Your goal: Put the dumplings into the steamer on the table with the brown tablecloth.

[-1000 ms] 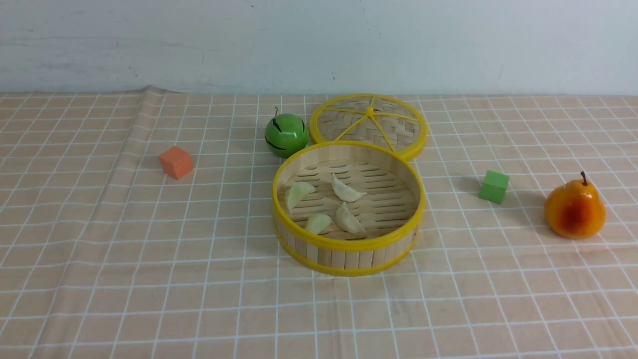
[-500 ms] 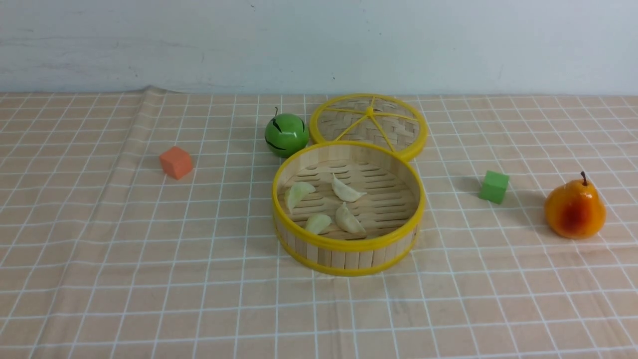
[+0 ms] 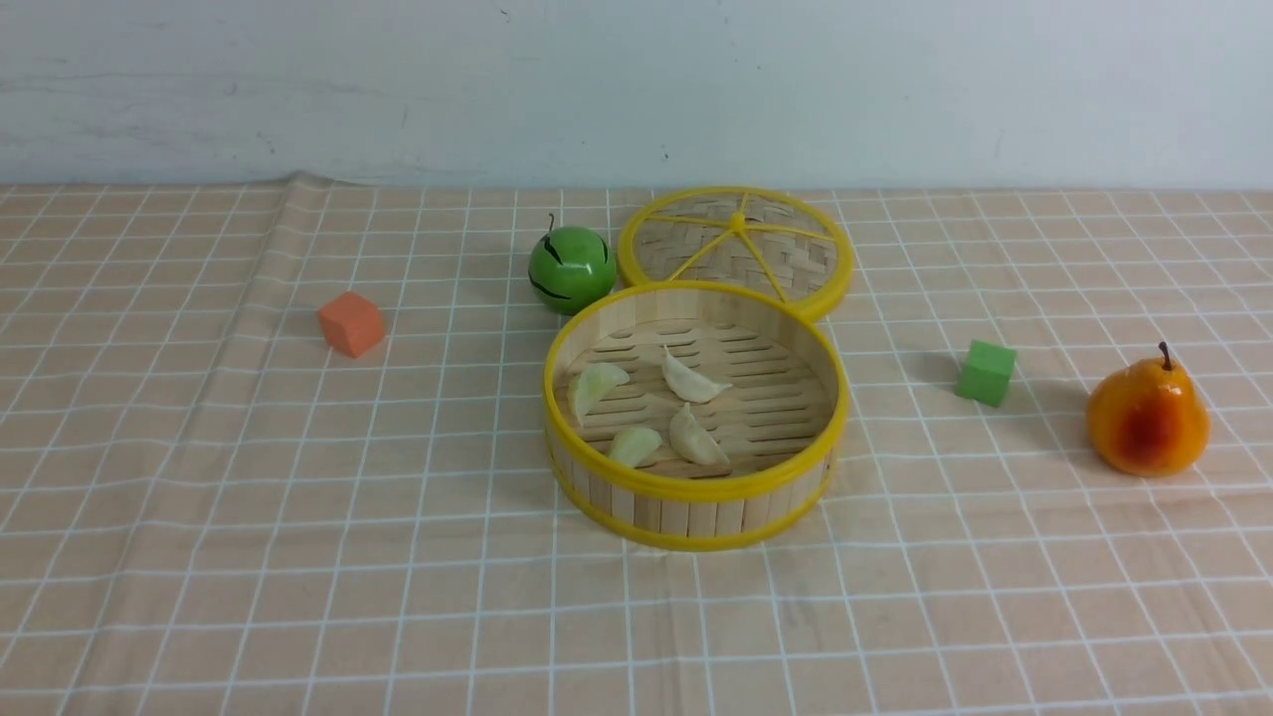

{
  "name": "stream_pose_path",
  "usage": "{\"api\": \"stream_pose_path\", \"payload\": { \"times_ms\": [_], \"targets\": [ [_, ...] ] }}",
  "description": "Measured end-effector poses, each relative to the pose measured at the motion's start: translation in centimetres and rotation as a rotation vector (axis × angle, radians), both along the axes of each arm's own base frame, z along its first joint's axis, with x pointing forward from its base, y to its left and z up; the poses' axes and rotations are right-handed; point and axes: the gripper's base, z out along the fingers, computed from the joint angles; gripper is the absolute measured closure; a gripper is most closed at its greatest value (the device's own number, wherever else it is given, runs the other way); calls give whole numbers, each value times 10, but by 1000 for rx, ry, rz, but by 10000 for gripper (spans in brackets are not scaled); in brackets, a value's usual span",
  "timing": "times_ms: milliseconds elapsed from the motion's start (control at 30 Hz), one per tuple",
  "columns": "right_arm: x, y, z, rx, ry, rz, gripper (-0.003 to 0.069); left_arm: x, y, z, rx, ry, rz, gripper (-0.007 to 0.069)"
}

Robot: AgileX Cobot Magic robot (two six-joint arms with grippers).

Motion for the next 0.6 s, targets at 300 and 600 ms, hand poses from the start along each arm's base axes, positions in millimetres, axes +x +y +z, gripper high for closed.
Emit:
{"api": "stream_pose_path", "payload": {
  "times_ms": [300, 600],
  "targets": [
    [0, 0, 0, 0, 0, 0, 554, 0, 0, 0, 0, 0, 0, 638],
    [0, 0, 0, 0, 0, 0, 547, 0, 0, 0, 0, 0, 0, 638]
  ]
}}
